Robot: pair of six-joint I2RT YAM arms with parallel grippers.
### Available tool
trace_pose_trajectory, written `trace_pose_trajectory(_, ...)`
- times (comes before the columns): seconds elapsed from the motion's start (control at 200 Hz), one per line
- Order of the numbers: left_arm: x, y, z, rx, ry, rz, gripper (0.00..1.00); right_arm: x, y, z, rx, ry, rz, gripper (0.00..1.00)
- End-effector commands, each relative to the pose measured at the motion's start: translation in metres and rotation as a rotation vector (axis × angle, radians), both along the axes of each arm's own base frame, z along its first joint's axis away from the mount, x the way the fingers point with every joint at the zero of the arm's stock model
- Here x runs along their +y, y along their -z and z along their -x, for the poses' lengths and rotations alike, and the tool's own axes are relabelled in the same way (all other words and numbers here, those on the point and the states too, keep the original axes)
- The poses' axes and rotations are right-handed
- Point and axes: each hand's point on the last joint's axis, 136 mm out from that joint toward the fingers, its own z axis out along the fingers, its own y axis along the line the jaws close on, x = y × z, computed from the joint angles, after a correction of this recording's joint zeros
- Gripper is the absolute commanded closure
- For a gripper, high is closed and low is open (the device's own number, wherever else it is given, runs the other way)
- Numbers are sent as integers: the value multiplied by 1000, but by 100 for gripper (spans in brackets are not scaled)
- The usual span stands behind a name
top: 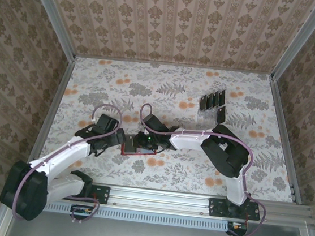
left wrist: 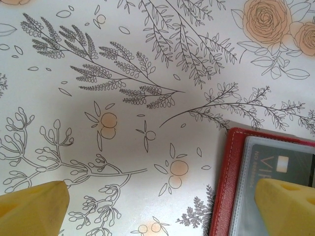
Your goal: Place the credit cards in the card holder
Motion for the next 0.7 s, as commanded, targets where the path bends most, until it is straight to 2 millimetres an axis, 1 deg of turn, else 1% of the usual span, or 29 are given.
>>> trace_pose_trajectory(0.0, -1, -2, 1, 10, 11, 6, 0, 7, 5, 7, 34, -17, -25, 77)
trace_pose_trajectory(0.03, -2, -2, 0, 10, 13, 9, 0, 9, 5, 7, 37, -20, -27, 77)
trace_pose_trajectory(0.04, 3, -2, -2, 11, -7, 9, 0, 9, 6, 8, 40, -21, -28, 77)
trace_pose_trajectory(0.055, 4, -2, -2, 12, -13, 10, 0, 9, 6, 8, 41, -21, -29, 77)
trace_pose_trajectory(0.17, 1, 1, -3, 22, -4, 13, 0, 10, 1, 9, 39, -30, -39, 75)
trace_pose_trajectory(0.235, 0, 2, -5, 25, 5, 17, 0, 9, -5, 7, 26, -33, -45, 72)
trace_pose_trajectory(0.305, -2, 2, -5, 25, 11, 19, 0, 5, -17, 3, 3, -31, -57, 66)
trace_pose_trajectory(0.425, -4, 0, -6, 20, 28, 27, 0, -10, -38, -2, -46, -22, -59, 58)
trace_pose_trajectory(0.515, -7, 0, -5, 21, 42, 39, 0, -23, -48, -5, -77, -18, -39, 56)
trace_pose_trajectory(0.615, -10, 1, -3, 23, 53, 49, 0, -38, -49, -10, -106, -22, 20, 56)
trace_pose_trajectory(0.695, -12, 3, -2, 18, 49, 58, 0, -49, -46, -12, -129, -38, 95, 55)
